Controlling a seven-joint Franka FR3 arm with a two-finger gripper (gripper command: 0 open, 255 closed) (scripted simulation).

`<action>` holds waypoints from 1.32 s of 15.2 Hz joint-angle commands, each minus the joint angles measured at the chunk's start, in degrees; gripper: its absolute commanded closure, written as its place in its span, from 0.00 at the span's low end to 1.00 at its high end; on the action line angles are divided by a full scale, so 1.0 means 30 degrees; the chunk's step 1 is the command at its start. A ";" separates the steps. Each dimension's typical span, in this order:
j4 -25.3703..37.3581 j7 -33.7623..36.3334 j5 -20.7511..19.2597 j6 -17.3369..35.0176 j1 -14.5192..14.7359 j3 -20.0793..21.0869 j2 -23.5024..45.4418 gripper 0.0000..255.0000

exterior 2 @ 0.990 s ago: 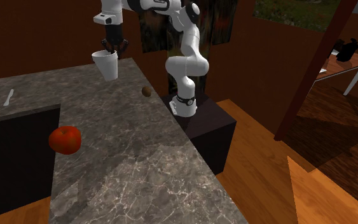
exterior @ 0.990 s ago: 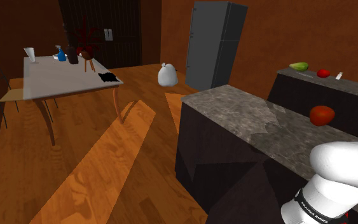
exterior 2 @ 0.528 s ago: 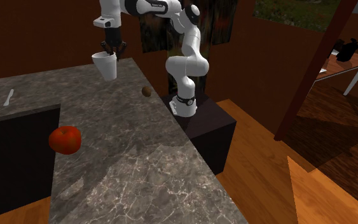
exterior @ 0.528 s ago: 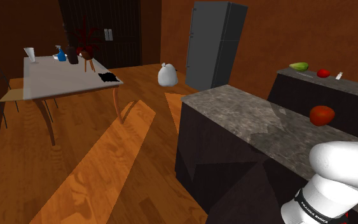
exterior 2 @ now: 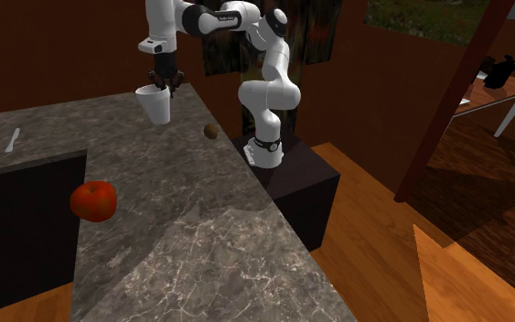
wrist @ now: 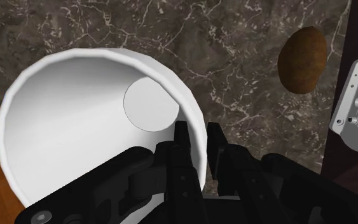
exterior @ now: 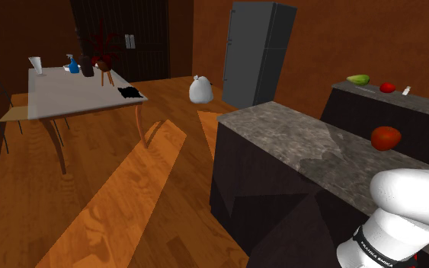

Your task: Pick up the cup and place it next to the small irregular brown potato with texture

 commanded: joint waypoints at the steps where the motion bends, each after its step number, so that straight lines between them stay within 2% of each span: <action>1: -0.0431 0.0062 -0.0310 0.0374 -0.0091 -0.0338 -0.0122 1.00; 20: -0.3858 0.0829 -0.3630 0.3878 -0.0695 -0.4063 -0.0544 1.00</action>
